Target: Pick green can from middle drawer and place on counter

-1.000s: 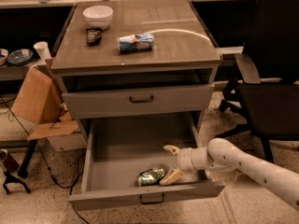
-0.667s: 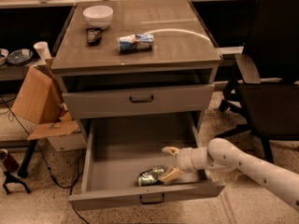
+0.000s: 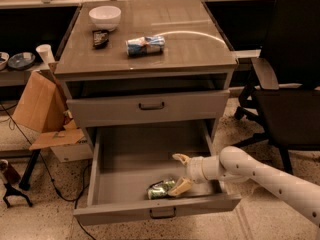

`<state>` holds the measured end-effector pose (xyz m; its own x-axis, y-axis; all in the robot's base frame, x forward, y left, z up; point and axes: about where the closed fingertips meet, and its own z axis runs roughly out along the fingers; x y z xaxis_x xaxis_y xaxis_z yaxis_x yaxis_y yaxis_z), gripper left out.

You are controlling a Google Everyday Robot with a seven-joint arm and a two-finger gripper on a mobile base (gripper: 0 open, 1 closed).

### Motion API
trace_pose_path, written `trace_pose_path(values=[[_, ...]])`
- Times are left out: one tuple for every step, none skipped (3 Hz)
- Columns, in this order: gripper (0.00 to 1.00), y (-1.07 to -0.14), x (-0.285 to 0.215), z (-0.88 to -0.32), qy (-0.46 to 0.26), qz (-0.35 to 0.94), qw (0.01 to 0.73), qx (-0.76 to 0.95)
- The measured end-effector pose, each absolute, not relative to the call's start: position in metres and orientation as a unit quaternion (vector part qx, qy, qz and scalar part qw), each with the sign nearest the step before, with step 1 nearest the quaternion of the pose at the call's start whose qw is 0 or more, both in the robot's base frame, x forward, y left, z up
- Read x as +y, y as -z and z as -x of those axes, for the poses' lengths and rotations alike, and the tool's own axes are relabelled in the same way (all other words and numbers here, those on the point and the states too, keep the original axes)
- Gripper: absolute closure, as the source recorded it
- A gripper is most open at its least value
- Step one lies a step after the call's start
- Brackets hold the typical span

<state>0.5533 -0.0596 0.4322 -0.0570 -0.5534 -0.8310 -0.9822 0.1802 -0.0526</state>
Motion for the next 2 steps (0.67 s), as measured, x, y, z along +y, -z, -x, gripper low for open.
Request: trace_pose_path(values=[[0.16,-0.423,-0.056,-0.554,-0.29,0.573,0.371,0.671],[0.2,-0.41,-0.054,-0.555,-0.294,0.571,0.365,0.674]])
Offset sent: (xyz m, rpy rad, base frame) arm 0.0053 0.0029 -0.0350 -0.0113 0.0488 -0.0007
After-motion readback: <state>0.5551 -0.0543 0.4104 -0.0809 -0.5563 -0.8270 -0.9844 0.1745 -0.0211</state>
